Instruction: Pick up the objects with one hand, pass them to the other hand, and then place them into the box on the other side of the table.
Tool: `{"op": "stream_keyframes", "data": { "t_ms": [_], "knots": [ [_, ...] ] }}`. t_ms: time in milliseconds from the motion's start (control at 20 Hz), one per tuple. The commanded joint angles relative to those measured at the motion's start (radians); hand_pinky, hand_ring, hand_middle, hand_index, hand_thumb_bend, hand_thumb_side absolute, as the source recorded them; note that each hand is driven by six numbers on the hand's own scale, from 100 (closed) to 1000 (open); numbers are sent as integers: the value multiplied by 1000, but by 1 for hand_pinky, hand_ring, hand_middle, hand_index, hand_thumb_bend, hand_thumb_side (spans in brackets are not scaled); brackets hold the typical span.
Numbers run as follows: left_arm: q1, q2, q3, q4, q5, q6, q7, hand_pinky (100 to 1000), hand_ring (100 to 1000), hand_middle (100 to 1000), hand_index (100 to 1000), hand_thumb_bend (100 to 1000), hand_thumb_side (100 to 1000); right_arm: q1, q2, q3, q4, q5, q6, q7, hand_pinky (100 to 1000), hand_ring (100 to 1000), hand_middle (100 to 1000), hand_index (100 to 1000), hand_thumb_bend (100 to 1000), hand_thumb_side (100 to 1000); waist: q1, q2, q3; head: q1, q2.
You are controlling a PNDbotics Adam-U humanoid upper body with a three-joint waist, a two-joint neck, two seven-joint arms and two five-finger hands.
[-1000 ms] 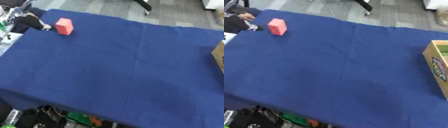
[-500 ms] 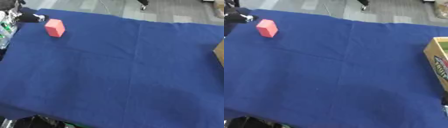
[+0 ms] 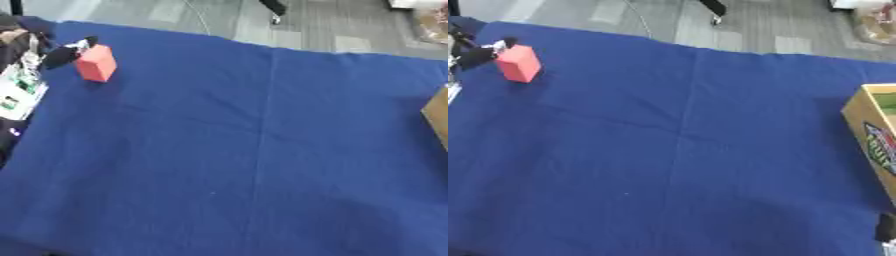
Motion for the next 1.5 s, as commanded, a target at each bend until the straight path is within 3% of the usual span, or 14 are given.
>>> {"op": "stream_keyframes", "data": {
  "t_ms": [50,350,550,750,950,1200,1500],
  "knots": [
    [-18,20,-11,2,7,-11,6,769,727,727,841,709,640,-10,-8,-1,-21,3,0,4,244,203,328,885,100,415,-10,0,-2,6,-18],
    [-19,-4,-21,7,-23,-12,-19,762,706,703,824,650,567,-13,-5,3,-21,-2,3,10,245,203,327,885,100,423,-11,0,-3,12,-18],
    [-16,-14,-23,13,-40,-7,-26,747,666,657,788,577,472,-12,-4,5,-21,-8,8,13,244,201,326,884,100,427,-8,-4,-4,16,-16],
    [-15,-17,-18,11,-50,0,0,712,575,536,674,378,323,-9,-5,5,-21,-14,14,16,246,202,326,883,100,428,-5,-11,-6,17,-11],
    [-12,-13,-12,-12,-30,-10,77,686,525,467,602,253,196,-8,-9,2,-21,-19,17,16,251,203,326,882,100,426,-1,-25,-5,11,-5],
    [2,5,-11,-74,22,-34,169,676,510,451,584,237,191,-4,-22,-2,-21,-29,22,16,255,205,328,881,100,422,10,-55,2,-15,4],
    [46,33,-14,-200,104,-80,201,673,509,451,582,231,189,3,-42,-10,-21,-43,27,14,261,210,332,881,100,413,23,-106,14,-97,42]
  ]
}}
